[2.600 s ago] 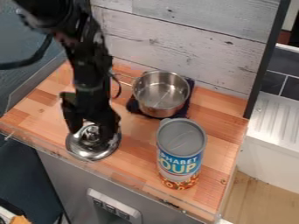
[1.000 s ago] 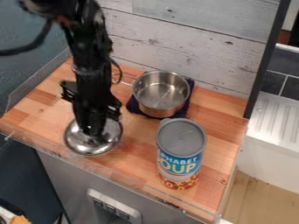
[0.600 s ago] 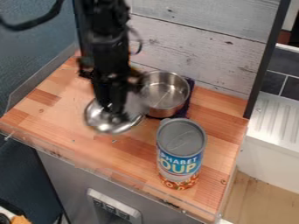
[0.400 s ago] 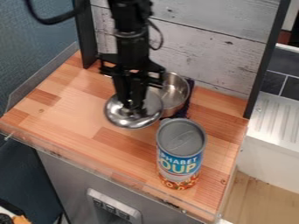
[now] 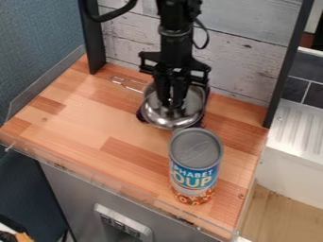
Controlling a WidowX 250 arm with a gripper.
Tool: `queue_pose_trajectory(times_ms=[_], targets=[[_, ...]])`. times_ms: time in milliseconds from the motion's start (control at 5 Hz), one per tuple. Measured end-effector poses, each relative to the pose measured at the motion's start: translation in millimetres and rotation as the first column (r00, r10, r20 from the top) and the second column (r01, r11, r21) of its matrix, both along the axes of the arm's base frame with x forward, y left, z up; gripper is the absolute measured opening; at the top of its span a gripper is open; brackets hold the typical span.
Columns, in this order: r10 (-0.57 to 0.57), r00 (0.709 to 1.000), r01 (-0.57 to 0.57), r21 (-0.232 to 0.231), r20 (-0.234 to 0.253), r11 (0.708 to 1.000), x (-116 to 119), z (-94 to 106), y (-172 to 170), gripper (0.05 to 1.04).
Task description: Cover the silver pot with the silver pot lid
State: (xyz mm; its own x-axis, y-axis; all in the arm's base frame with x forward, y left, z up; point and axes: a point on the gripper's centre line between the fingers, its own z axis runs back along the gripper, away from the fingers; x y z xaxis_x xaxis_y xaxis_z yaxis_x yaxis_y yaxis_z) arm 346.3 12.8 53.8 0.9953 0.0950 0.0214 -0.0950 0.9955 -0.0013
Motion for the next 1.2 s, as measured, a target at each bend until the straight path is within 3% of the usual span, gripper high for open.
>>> queue_pose_trajectory(times_ms=[600,1200], targets=[[0.031,1.0,-0.031,0.017,0.006,0.999,35.0,-8.5,5.3,0.278],[0.045,0.999,-0.045,0.045,-0.013,0.998,28.3,-15.1,18.7,0.278]])
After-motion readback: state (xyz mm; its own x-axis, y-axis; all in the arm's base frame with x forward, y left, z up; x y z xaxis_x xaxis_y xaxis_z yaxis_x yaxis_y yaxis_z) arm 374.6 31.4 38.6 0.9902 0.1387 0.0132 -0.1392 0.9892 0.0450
